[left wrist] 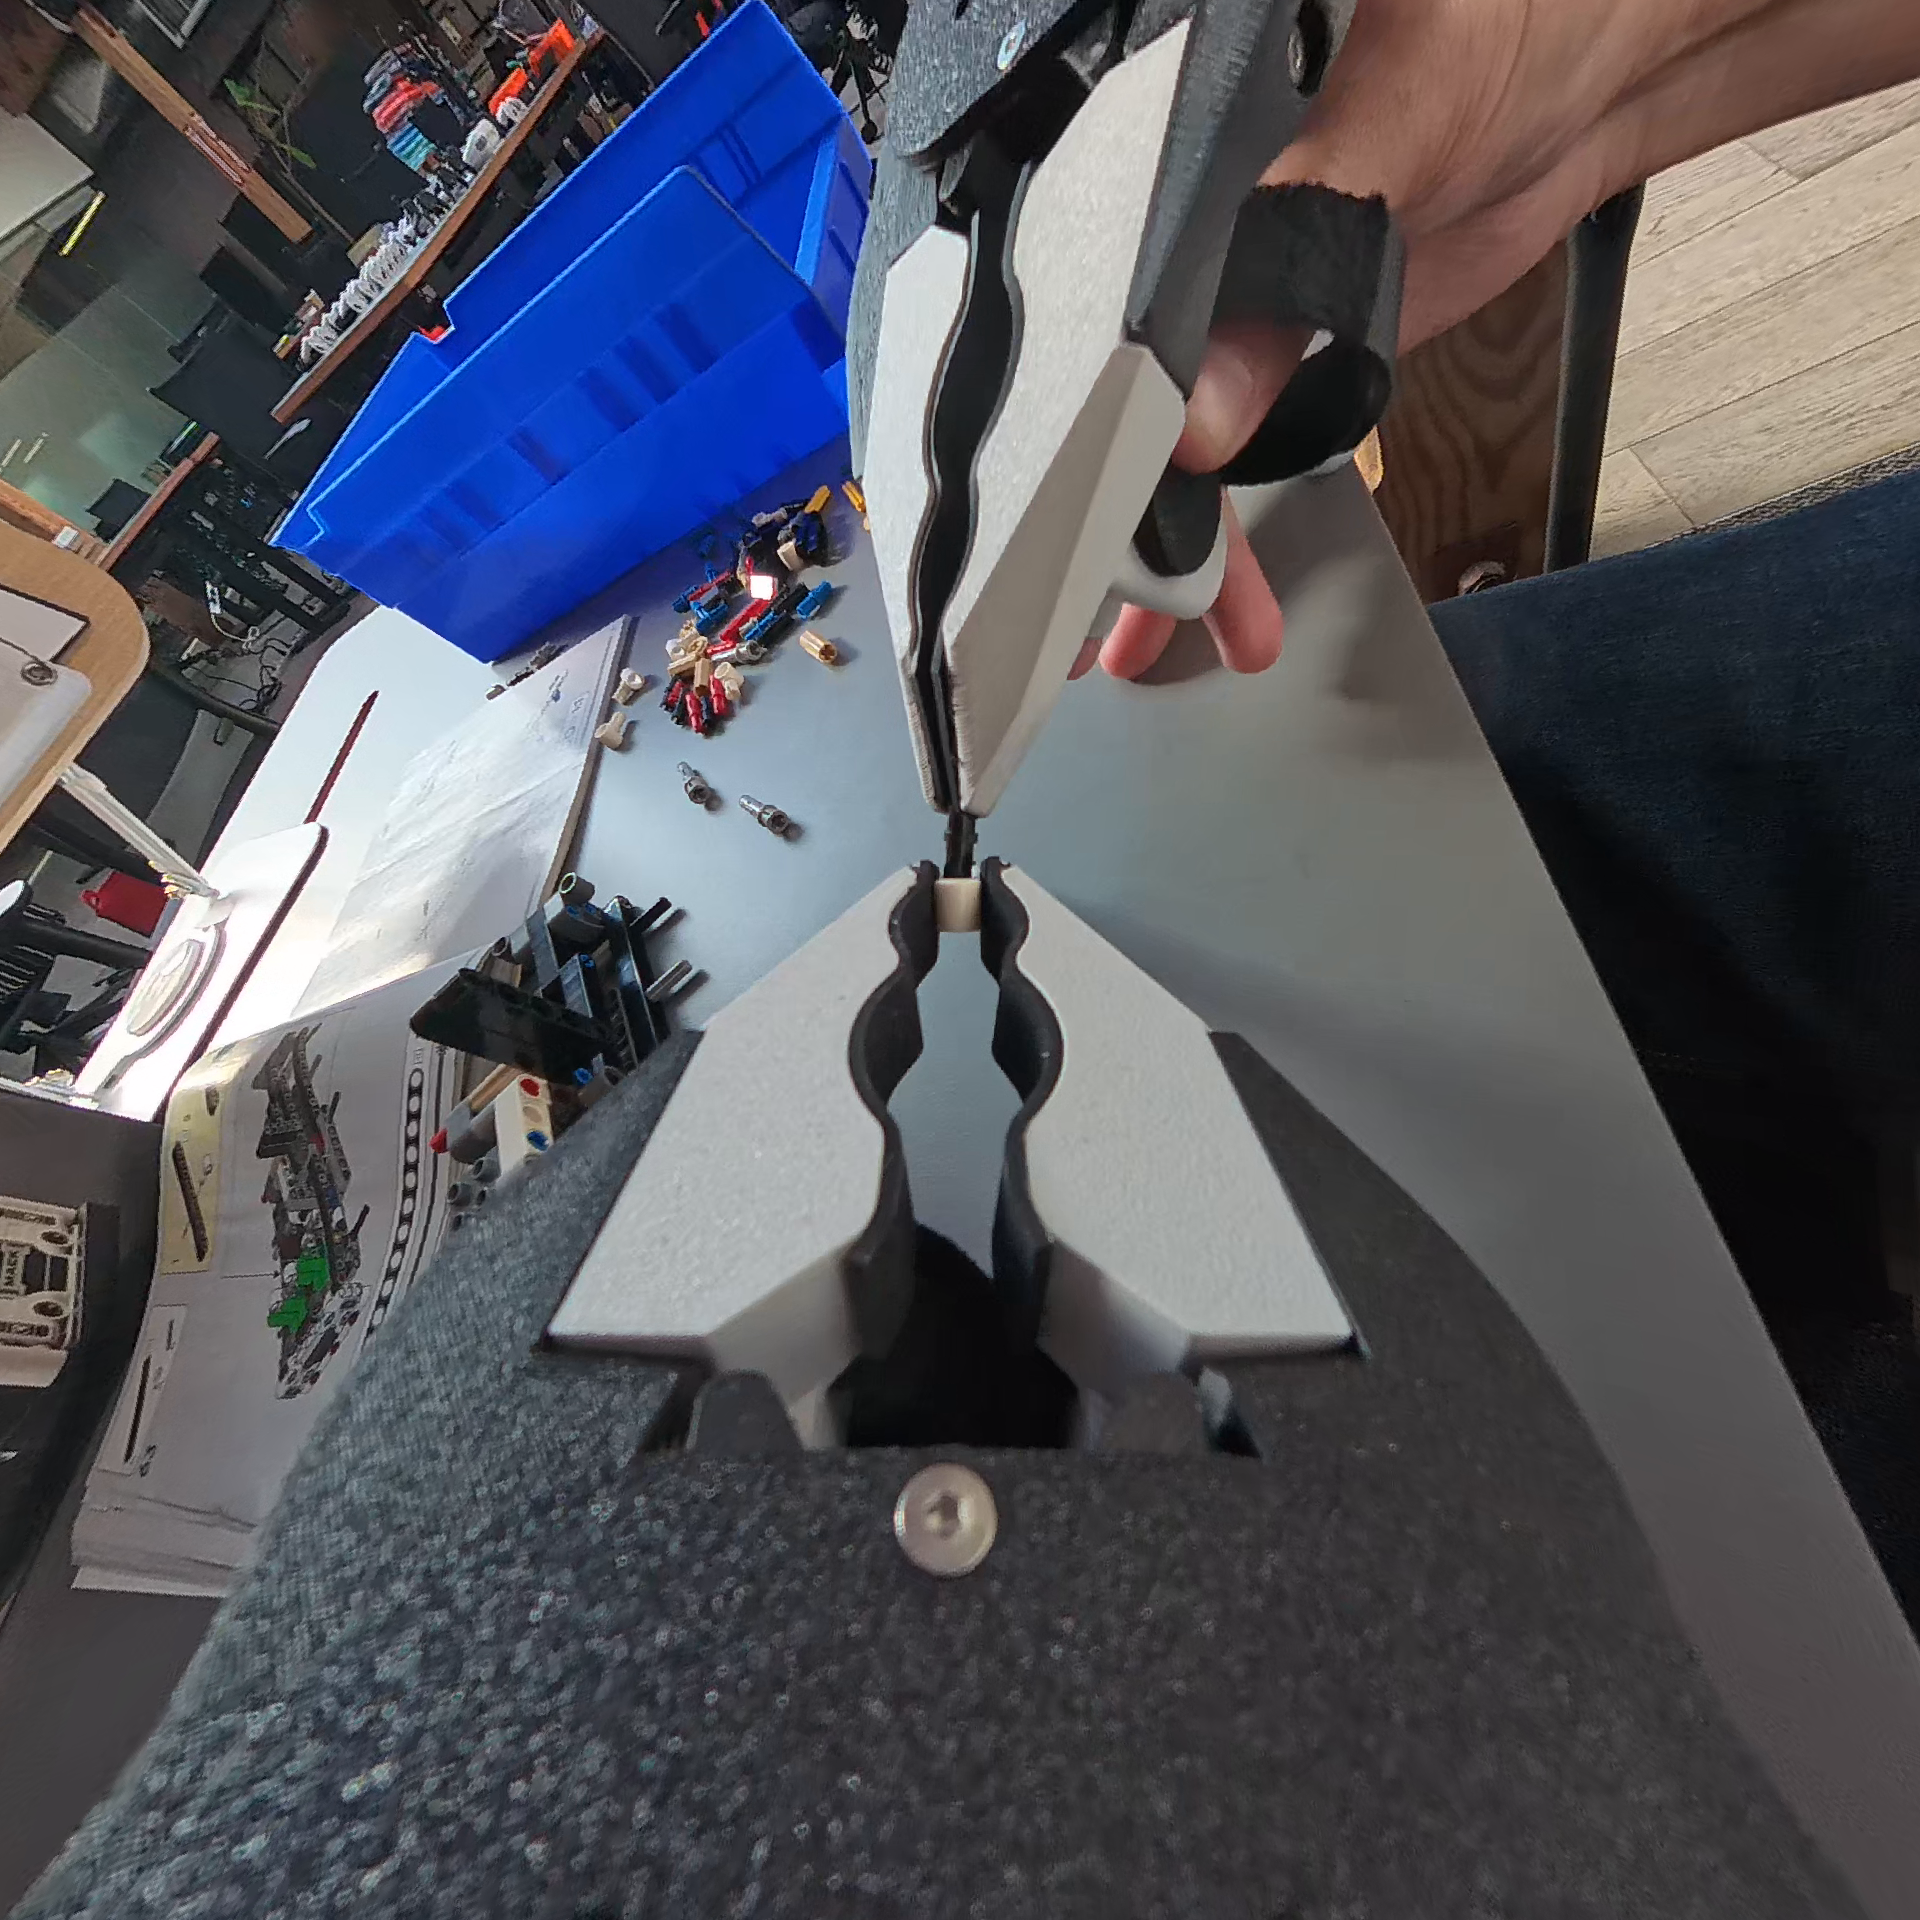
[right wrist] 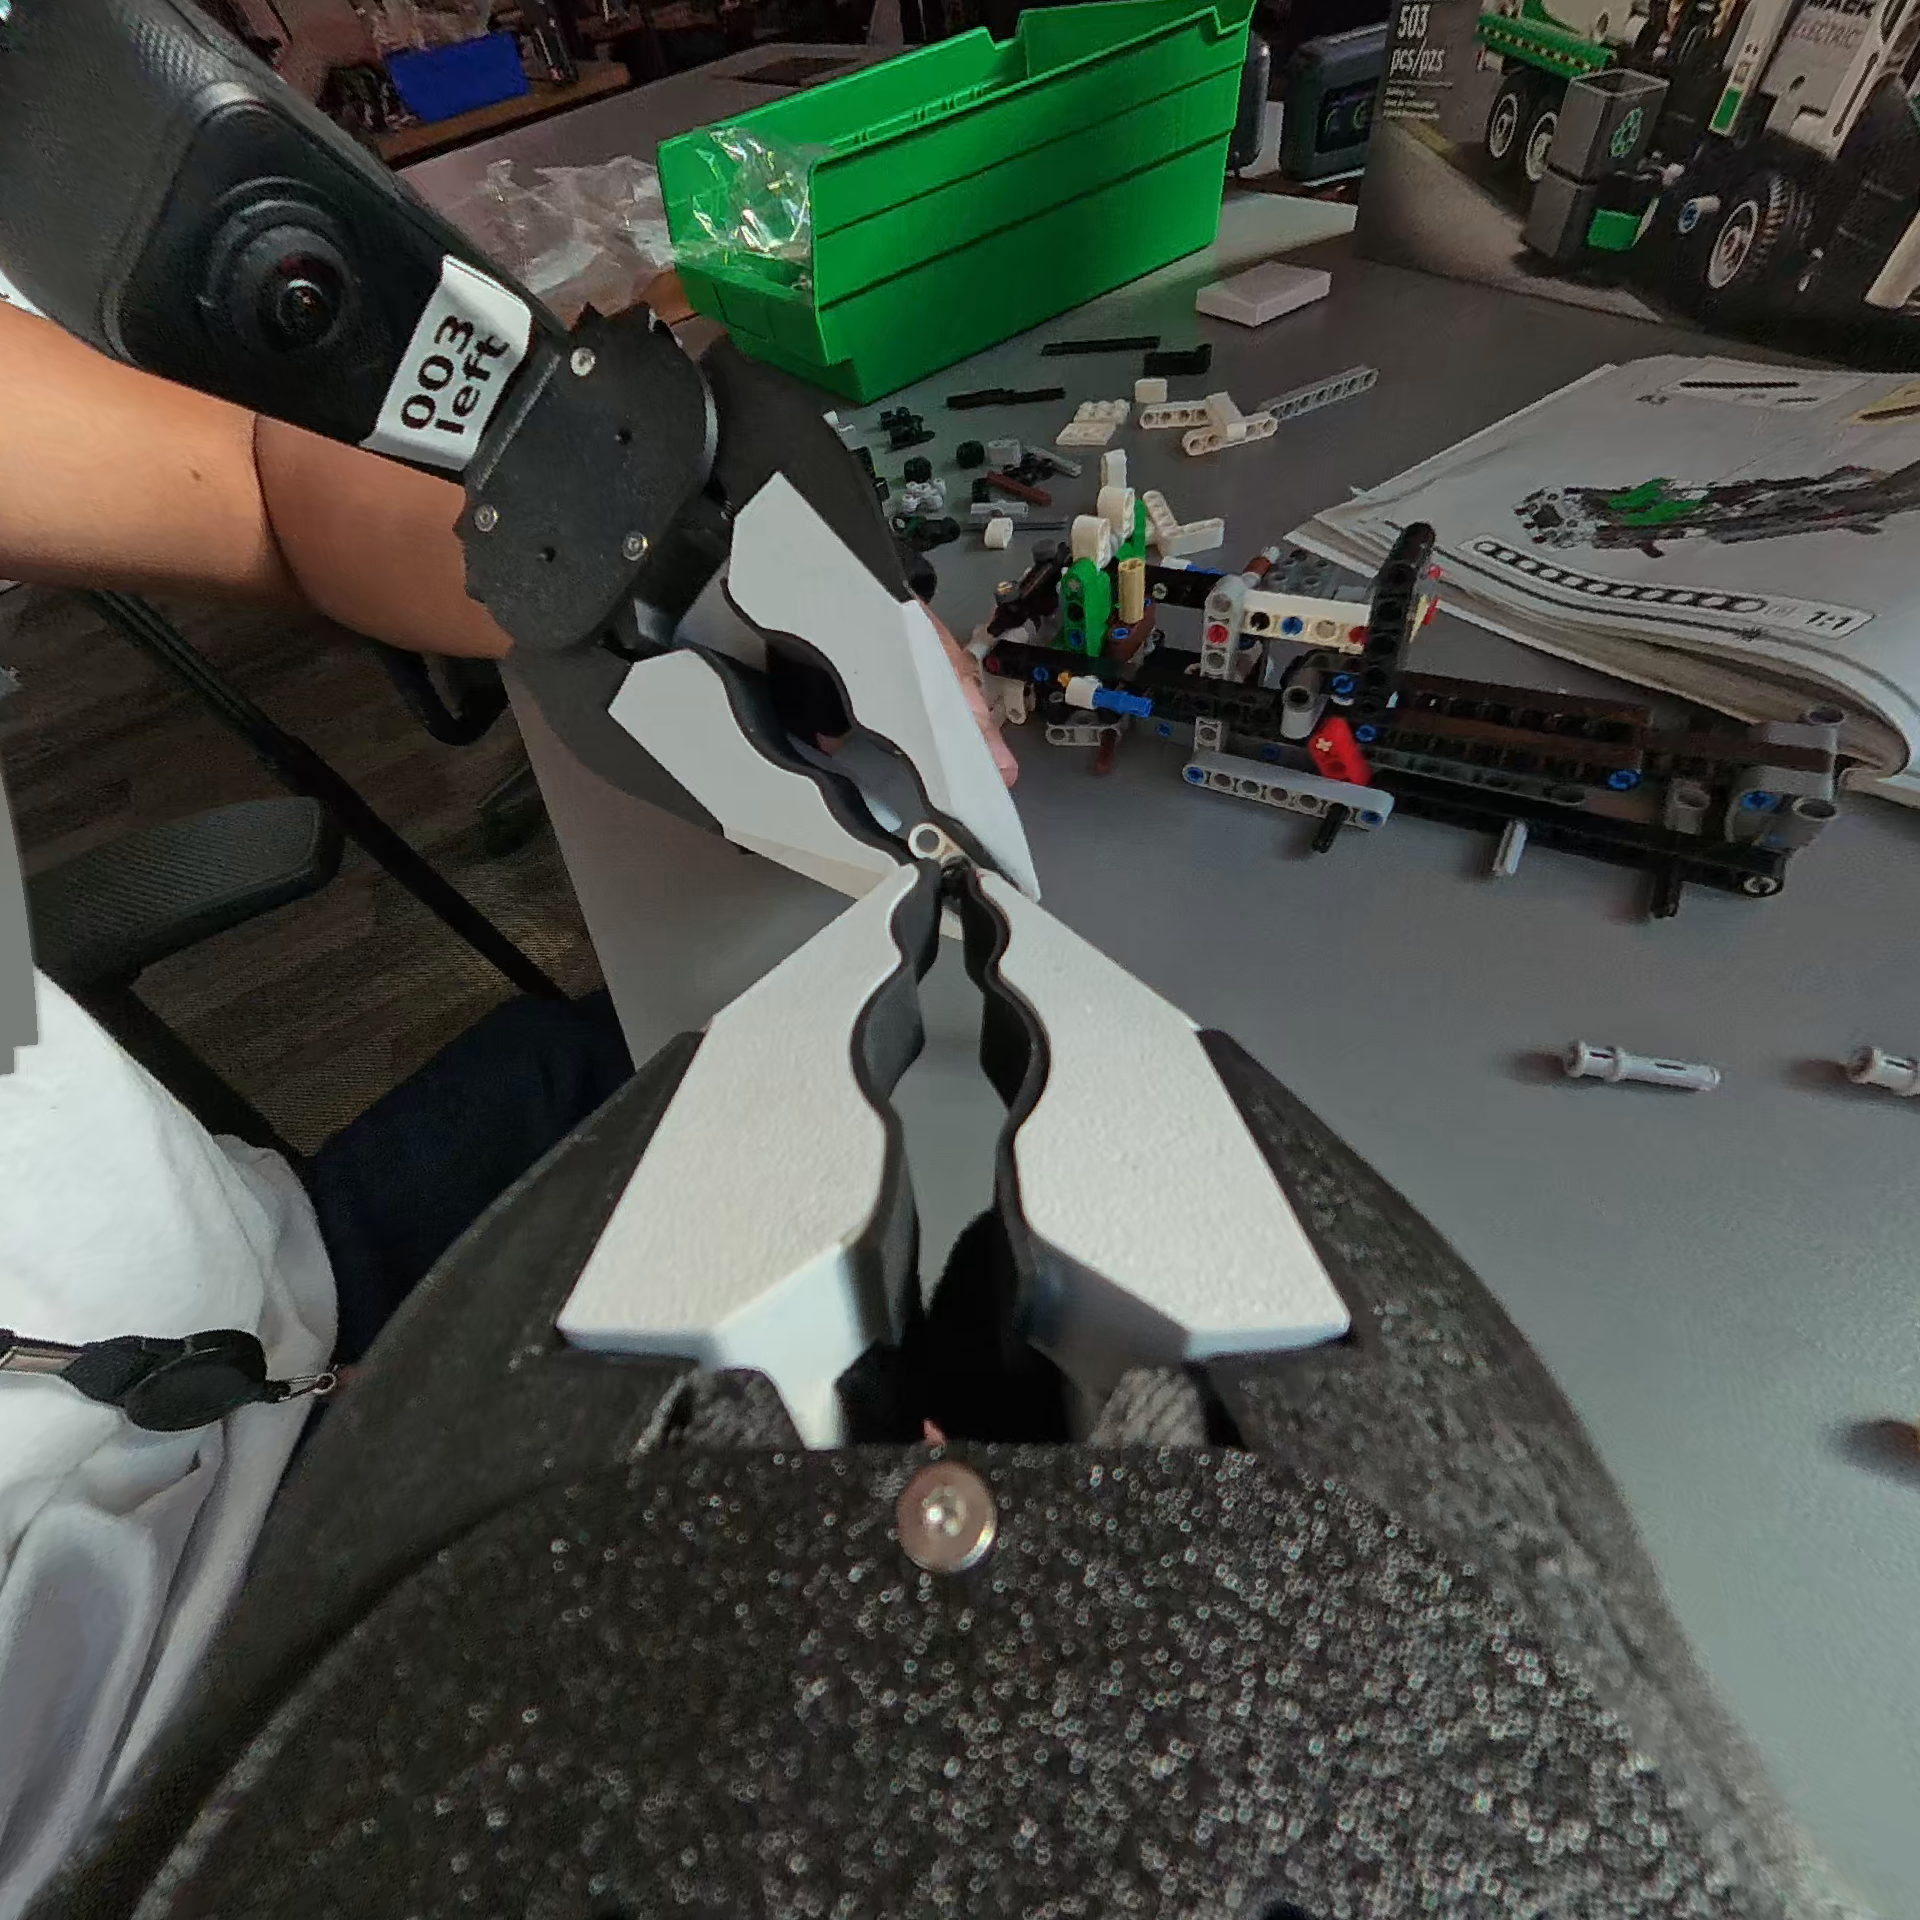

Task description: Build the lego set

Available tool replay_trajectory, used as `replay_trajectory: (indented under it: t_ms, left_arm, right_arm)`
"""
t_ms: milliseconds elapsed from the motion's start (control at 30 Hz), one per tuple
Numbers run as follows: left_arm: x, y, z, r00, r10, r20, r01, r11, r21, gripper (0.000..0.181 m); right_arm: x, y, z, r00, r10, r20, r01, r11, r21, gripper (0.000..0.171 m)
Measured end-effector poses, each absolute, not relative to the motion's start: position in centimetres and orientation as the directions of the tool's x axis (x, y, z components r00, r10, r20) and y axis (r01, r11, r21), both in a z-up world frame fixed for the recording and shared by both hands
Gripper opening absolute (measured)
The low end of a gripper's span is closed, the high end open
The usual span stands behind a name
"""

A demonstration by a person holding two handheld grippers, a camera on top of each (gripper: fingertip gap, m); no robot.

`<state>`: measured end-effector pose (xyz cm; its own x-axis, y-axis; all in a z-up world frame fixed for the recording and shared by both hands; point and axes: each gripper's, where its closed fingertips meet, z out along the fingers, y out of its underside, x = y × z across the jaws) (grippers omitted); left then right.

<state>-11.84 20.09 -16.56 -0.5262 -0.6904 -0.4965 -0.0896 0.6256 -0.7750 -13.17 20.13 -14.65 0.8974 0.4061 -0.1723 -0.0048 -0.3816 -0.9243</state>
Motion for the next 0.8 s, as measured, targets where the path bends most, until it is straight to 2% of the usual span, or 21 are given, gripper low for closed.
replay_trajectory:
  t_ms: [400, 800]
  left_arm:
    - [-11.8, 20.4, -16.1, -0.5, -0.693, -0.52, -0.065, 0.629, -0.775, 0.006]
    - [-11.7, 20.4, -16.9, -0.452, -0.573, -0.684, -0.001, 0.767, -0.642, 0.006]
  right_arm:
    - [-13.1, 20.2, -14.7, 0.895, 0.374, -0.241, -0.077, -0.405, -0.911, 0.002]
    - [-13.2, 19.9, -15.7, 0.878, 0.371, -0.302, -0.098, -0.478, -0.873, 0.002]
